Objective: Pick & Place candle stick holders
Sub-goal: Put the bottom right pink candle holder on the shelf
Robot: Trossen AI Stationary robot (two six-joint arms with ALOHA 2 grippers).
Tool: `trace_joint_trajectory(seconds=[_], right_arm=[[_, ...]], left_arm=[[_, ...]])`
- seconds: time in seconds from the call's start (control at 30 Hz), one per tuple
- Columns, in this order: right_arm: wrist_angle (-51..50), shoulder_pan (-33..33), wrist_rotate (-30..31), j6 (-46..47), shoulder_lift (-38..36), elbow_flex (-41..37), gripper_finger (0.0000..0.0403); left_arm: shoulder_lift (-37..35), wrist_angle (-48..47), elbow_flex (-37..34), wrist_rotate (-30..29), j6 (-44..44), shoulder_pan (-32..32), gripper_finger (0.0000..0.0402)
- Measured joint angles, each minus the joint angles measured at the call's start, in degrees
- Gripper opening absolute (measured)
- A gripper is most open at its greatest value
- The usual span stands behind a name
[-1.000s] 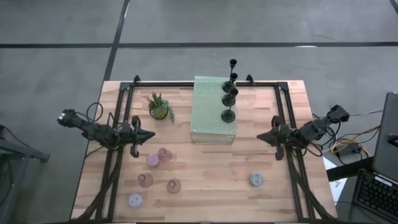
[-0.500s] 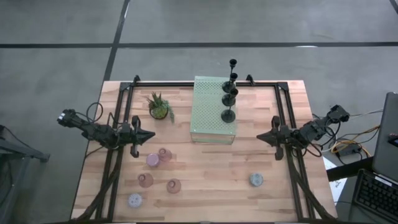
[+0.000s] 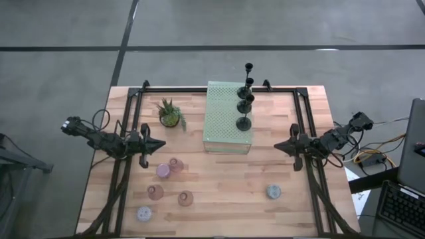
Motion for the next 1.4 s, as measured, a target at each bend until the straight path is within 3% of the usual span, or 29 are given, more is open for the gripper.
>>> trace_joint_trajectory(seconds=[0.53,0.63,0.73,0.97,1.07,1.13,1.23,1.3,1.4], right_arm=[[-0.01,0.0,-0.02,-0.13,-0.01,0.0,0.0009],[-0.02,0.0,-0.04,0.0,0.0,0.0,0.0009],[-0.02,0.01,-0.04,-0.13,-0.04,0.0,0.0009],[-0.04,0.01,-0.05,0.0,-0.02,0.0,0.0009],[-0.04,0.0,-0.07,-0.13,0.0,0.0,0.0009],[-0.04,0.0,-0.07,-0.01,-0.02,0.0,0.0009],[-0.04,0.01,-0.07,-0.13,0.02,0.0,0.0009],[-0.04,0.01,-0.07,-0.13,0.02,0.0,0.0009],[-0.04,0.02,-0.07,-0.06,0.02,0.0,0.0009]], left_arm=[[0.0,0.03,0.0,-0.08,0.59,0.01,0.0012],[0.06,2.95,-0.02,-3.41,4.64,0.12,0.0012],[0.02,7.86,-0.02,-0.93,-6.09,0.12,0.0012],[0.27,16.67,-0.02,0.48,-15.74,0.12,0.0012],[1.34,17.08,-0.02,3.7,-20.42,0.21,0.0012],[1.99,18.44,-0.02,4.25,-18.07,0.49,0.0012],[2.03,18.41,0.28,-0.97,-8.6,0.77,0.0012],[2.03,19.93,0.46,-5.86,-9.15,0.81,0.0012],[2.85,20.42,0.66,-4.65,-10.14,0.84,0.0015]])
